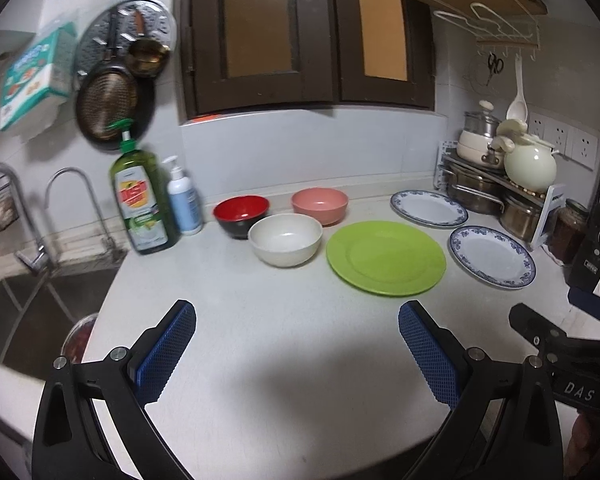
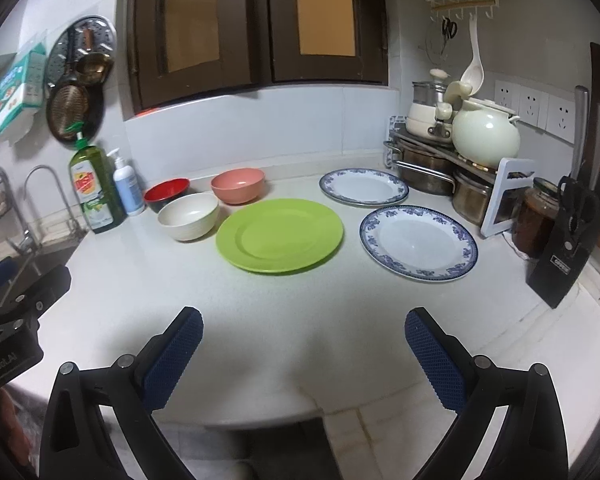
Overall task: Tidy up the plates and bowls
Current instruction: 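Move both grippers forward to the rim of the lime-green plate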
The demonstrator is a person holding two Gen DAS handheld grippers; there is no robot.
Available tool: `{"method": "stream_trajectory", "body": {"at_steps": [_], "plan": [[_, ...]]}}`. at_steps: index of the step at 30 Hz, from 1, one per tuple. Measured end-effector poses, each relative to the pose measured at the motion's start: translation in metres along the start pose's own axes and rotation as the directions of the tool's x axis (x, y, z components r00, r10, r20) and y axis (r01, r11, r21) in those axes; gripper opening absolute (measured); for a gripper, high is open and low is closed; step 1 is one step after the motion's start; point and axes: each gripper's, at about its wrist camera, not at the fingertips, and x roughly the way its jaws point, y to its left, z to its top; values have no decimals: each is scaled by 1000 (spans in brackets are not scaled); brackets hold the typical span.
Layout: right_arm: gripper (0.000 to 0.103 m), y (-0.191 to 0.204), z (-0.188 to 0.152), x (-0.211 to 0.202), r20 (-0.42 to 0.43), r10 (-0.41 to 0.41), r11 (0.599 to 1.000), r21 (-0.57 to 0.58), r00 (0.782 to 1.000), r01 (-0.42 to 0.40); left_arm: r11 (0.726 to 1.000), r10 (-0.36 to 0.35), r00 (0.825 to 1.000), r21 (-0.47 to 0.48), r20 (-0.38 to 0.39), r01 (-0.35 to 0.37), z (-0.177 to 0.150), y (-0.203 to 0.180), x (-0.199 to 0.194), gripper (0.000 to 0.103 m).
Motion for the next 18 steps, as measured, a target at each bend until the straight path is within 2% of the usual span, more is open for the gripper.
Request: {"method": "stream_trajectory", "body": {"at_steps": [5,12,18], "plan": [[102,15,18,29,3,-65,998,19,998,65,998,-62,998,24,-1,62,17,12,38,103],[102,21,39,63,-10,-134,989,57,991,135,992,-125,989,18,-73,127,34,13,92,103],[101,14,60,100,-37,-114,993,6,993,114,996,-90,992,-15,-83,89,43,0,121,100]]}}
